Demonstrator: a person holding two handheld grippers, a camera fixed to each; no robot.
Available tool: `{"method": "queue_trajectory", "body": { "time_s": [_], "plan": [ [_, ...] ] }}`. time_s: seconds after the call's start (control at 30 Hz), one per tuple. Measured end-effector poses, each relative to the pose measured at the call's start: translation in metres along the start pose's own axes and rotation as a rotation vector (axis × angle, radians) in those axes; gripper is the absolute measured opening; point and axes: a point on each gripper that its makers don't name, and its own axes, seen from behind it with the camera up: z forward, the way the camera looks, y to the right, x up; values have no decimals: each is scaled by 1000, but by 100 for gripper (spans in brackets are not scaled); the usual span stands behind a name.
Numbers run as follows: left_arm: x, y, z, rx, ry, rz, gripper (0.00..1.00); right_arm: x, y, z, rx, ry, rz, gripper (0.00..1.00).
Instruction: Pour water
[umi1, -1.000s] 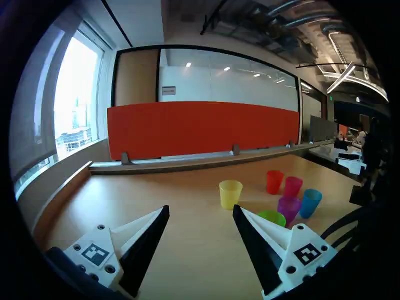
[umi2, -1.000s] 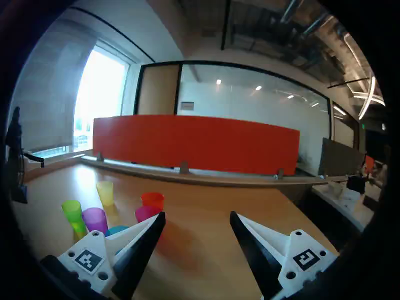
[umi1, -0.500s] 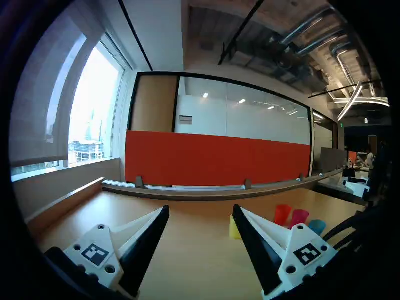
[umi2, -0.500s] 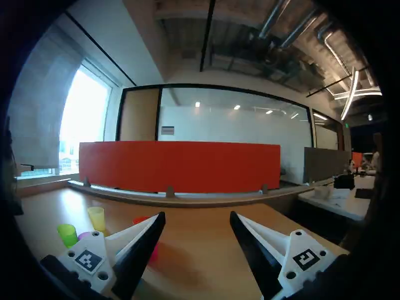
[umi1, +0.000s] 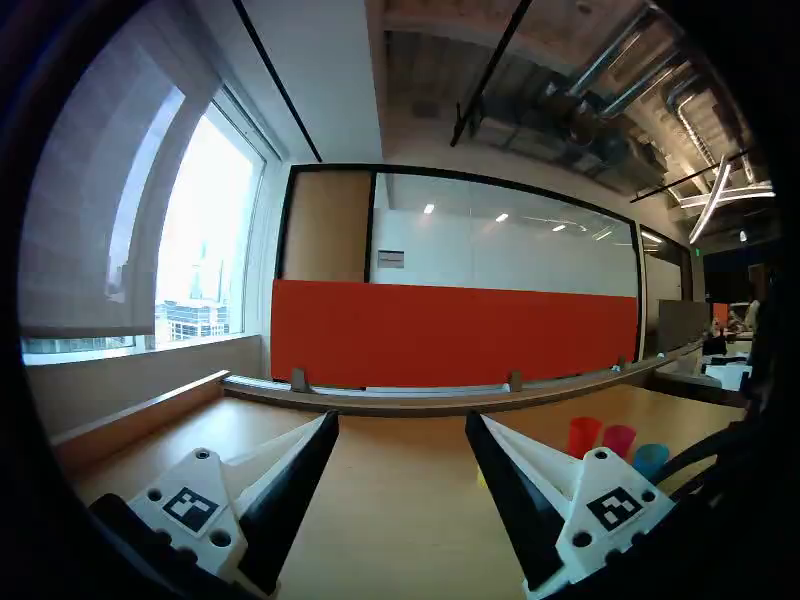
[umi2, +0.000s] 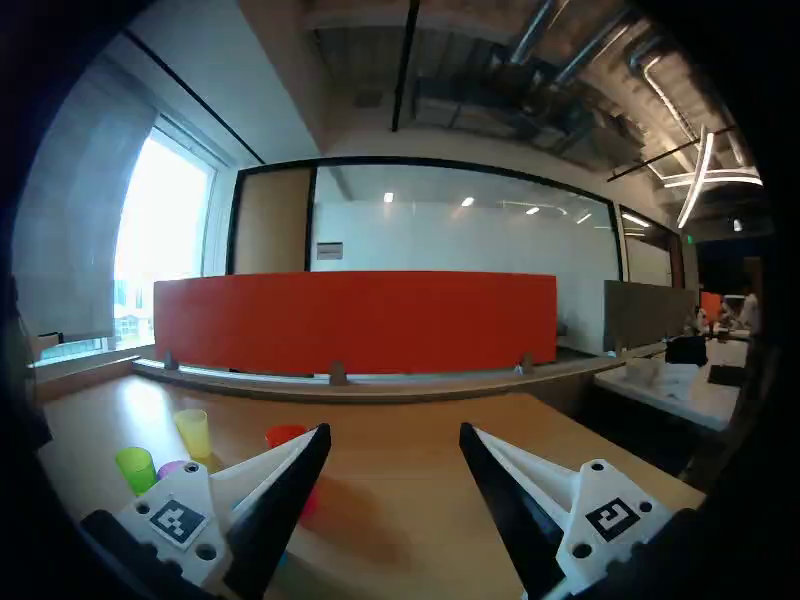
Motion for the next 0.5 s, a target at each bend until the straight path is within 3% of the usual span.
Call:
{"method": "queue_trajectory", "body": {
  "time_s": [0.33, 0.5],
  "plan": [
    [-19, -14, -5, 84, 6, 6, 94, 7, -7, 0, -12, -13, -1, 100],
    [-38, -17, -5, 90, -7, -8, 94, 17, -6, 0, -27, 2, 17, 100]
  ]
}}
